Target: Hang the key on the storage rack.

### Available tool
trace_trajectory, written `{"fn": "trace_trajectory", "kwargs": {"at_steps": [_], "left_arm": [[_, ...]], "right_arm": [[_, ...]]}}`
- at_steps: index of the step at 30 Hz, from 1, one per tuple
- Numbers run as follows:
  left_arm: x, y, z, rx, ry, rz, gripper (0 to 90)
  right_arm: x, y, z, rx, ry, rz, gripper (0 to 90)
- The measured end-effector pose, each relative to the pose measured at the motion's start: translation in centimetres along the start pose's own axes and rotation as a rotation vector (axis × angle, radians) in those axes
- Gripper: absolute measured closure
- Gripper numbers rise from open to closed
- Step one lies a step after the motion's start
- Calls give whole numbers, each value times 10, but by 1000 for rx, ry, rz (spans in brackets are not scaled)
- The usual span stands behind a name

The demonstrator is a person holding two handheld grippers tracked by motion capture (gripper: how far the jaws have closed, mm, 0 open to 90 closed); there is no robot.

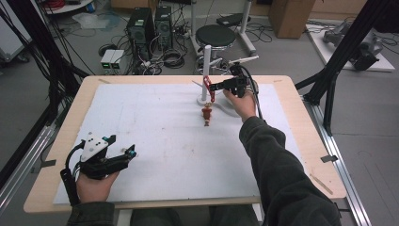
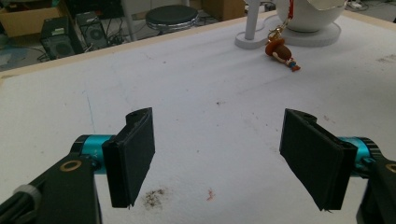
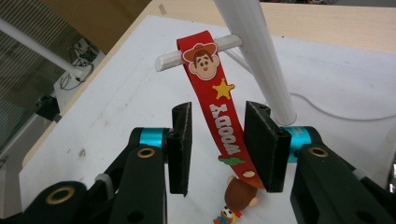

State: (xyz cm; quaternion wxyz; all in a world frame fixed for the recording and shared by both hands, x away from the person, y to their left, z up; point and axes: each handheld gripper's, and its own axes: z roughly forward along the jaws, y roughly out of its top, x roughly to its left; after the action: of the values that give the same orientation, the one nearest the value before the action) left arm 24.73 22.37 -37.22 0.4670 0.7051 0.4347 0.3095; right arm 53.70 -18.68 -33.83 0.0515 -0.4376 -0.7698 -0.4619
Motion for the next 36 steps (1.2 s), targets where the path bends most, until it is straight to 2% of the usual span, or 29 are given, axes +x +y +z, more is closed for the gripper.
{"fn": "trace_trajectory", "kwargs": {"at_steps": [10, 11, 16, 27, 35, 36], "left_arm": [[-1, 0, 2, 3, -7, 1, 267], [-1, -1, 1, 0, -7, 1, 267], [1, -1, 1, -2, -9, -1, 268], [-1, 0, 2, -3, -13, 4, 267], [-4, 2, 4, 3, -19, 9, 268], [-5, 2, 5, 5, -21, 7, 268]], "right_arm": [[2, 0, -1, 9, -17, -15, 562], [2, -1, 0, 16, -39, -16, 552], [2, -2, 0, 19, -30, -12, 544], [10, -2, -14, 4, -31, -63, 502], [14, -4, -27, -8, 9, -114, 447], [15, -6, -29, -30, 6, -131, 448]]}}
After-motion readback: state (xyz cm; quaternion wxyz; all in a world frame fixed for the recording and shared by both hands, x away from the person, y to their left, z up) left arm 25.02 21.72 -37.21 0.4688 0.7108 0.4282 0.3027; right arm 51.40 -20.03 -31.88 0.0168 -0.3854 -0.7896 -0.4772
